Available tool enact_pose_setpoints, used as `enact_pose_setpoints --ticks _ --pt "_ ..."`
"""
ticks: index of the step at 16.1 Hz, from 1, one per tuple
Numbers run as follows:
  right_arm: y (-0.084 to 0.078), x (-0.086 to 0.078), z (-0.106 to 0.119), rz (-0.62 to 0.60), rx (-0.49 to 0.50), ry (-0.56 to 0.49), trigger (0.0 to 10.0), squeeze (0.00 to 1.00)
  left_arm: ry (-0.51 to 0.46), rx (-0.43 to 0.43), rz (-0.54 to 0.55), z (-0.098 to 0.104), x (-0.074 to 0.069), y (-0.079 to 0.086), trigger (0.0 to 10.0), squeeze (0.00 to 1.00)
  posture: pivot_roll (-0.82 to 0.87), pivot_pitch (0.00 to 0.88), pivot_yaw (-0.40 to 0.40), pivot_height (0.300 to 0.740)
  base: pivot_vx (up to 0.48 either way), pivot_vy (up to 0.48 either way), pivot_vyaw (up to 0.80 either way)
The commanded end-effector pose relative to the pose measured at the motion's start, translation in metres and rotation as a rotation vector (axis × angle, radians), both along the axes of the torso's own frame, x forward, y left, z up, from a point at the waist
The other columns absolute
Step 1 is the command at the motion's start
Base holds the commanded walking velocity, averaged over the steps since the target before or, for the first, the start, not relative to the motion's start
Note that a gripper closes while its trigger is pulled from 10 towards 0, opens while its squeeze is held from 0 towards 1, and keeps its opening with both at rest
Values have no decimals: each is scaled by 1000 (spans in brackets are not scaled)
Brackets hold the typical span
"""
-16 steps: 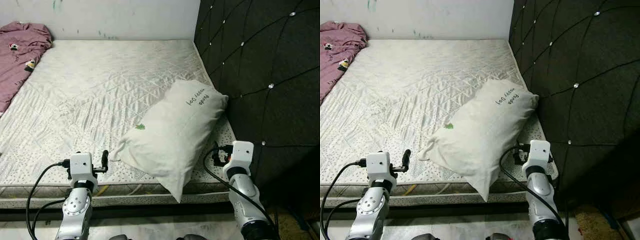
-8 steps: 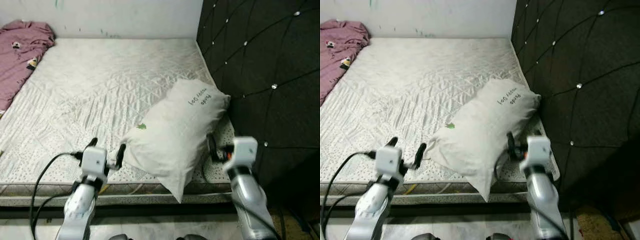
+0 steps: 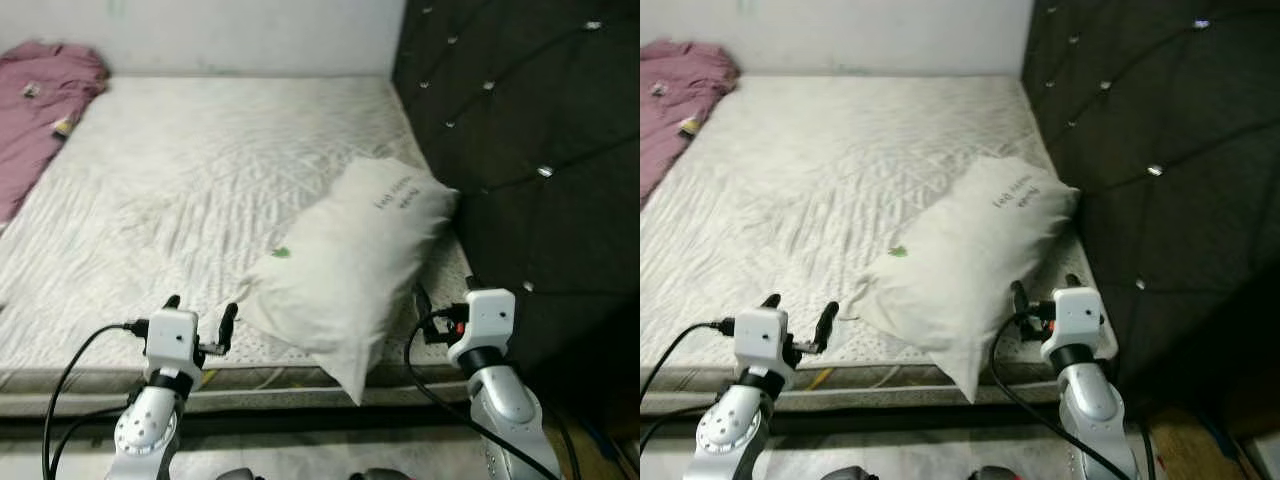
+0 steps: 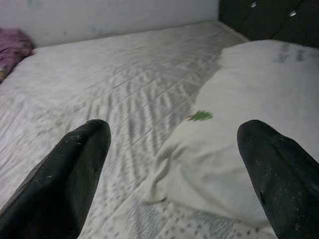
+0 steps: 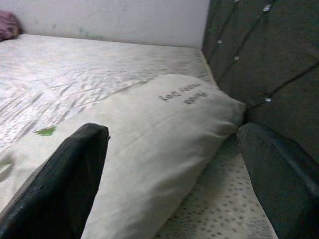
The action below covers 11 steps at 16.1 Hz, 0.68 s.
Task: Clean up the room
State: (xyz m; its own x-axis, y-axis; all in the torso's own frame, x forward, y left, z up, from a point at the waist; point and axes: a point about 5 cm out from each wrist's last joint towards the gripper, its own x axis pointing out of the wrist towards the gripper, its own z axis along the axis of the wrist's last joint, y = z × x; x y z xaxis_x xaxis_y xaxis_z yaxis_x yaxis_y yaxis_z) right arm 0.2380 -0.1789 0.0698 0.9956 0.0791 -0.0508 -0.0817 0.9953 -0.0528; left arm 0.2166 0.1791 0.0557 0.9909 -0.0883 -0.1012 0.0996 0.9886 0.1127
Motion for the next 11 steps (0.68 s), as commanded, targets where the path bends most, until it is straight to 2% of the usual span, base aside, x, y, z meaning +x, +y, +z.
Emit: enact_pose_setpoints --ticks 1,3,4,5,11 --pt "-1 0 4 -4 -2 -7 10000 0 -19 1 -7 6 4 -1 10000 0 -5 0 14 740 0 0 -800" --pt "-2 -1 4 -16 4 5 10000 0 -10 -5 -8 6 4 -1 10000 0 -8 0 17 740 0 0 -756" --pt "-2 -2 3 -21 7 9 10000 0 -1 -22 -3 5 4 -1 10000 0 -10 0 17 740 0 390 -463" --pt "-1 -2 2 -20 5 11 10000 0 -2 -25 0 6 4 -1 10000 0 -11 0 16 740 0 259 0" --pt "0 0 3 -13 2 14 10000 0 -6 -28 -1 6 6 -5 10000 0 -11 0 9 740 0 0 0"
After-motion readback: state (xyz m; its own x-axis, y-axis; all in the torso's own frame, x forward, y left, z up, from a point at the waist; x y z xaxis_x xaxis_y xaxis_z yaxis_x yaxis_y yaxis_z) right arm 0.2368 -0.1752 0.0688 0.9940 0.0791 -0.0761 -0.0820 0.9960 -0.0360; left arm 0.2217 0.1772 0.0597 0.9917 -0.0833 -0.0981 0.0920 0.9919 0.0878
